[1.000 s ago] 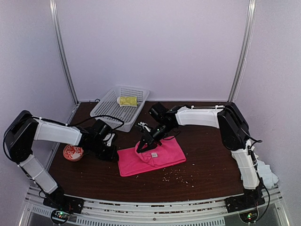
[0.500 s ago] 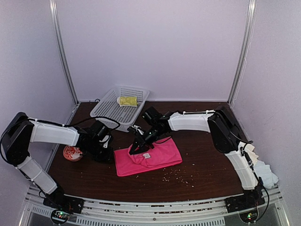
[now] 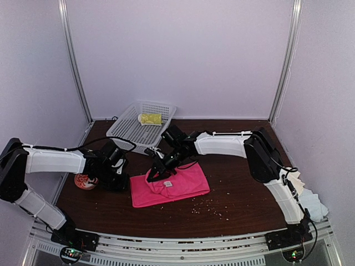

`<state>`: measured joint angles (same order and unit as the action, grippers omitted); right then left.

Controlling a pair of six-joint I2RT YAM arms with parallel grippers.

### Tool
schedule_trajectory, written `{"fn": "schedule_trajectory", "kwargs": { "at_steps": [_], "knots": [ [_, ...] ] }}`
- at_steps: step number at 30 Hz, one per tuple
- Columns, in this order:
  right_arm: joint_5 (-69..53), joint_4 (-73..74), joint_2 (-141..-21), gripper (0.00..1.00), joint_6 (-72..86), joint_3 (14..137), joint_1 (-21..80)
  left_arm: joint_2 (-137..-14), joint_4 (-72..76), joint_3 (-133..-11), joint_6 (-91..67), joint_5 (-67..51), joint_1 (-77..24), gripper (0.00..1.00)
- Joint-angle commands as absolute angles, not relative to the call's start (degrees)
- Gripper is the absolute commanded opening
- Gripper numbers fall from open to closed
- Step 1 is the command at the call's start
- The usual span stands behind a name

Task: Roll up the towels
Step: Fold the towel at the center of the board.

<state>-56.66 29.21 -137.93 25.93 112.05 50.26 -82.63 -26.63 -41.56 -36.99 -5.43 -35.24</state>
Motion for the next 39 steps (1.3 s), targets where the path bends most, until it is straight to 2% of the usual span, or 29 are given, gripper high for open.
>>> {"fn": "schedule_trajectory", "kwargs": {
  "at_steps": [1,33,39],
  "knots": [
    [-56.77,26.87,-138.69,0.00,27.82,113.55,51.85,-84.55,-20.85,-38.22,-37.36,-10.37,-34.97,0.00],
    [-58.86,11.08,-145.21,0.00,41.09,116.19,55.12,-81.59,-17.31,-31.54,-39.54,-9.82,-34.93,0.00],
    [-57.61,14.70,-145.11,0.00,37.42,114.98,53.96,-78.34,-24.26,-34.40,-39.13,-6.56,-34.89,0.00]
  ]
}}
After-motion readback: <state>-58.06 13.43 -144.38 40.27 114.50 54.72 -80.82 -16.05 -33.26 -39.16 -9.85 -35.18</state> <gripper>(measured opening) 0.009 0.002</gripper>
